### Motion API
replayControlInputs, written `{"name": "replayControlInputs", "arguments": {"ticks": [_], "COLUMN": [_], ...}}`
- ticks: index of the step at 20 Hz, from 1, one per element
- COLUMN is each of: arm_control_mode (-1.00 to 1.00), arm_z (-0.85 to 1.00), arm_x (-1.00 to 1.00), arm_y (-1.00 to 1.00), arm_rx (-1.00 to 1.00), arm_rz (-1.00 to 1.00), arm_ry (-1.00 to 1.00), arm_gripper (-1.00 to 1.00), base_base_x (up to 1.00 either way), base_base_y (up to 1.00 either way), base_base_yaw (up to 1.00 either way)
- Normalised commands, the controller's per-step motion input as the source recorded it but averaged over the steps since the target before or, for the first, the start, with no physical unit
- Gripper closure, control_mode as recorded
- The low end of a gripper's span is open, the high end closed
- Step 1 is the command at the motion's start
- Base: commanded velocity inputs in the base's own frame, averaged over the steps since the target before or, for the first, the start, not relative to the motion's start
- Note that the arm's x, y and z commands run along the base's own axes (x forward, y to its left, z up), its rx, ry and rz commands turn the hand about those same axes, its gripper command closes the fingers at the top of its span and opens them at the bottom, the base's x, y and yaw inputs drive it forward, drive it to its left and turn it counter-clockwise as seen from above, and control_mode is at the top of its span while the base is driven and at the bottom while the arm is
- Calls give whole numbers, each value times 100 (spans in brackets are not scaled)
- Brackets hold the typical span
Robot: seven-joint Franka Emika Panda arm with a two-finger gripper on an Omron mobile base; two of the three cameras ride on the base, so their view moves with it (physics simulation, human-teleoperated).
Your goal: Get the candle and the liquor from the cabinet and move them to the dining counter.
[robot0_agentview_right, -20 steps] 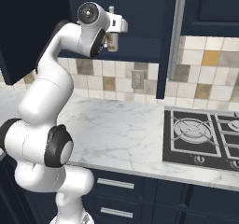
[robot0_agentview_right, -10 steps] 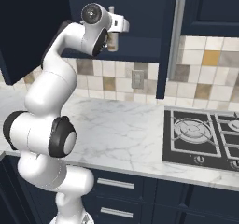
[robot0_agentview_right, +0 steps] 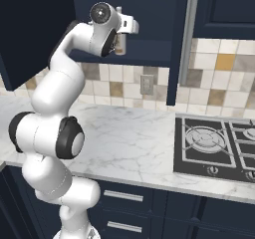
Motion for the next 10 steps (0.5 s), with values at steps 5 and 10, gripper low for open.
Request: {"name": "replayControlInputs", "arguments": {"ticks": [5,10], "arm_control_mode": [-100,-100], "arm_z": [-3,-5], "arm_x": [18,15], "arm_y": [0,-2], "arm_rx": [0,0], "arm_rz": [0,0], "arm_ry": [1,0], "arm_gripper": [-100,-100], "base_base_x": [0,0], "base_base_y": [0,0], "base_base_yaw": [0,0]}}
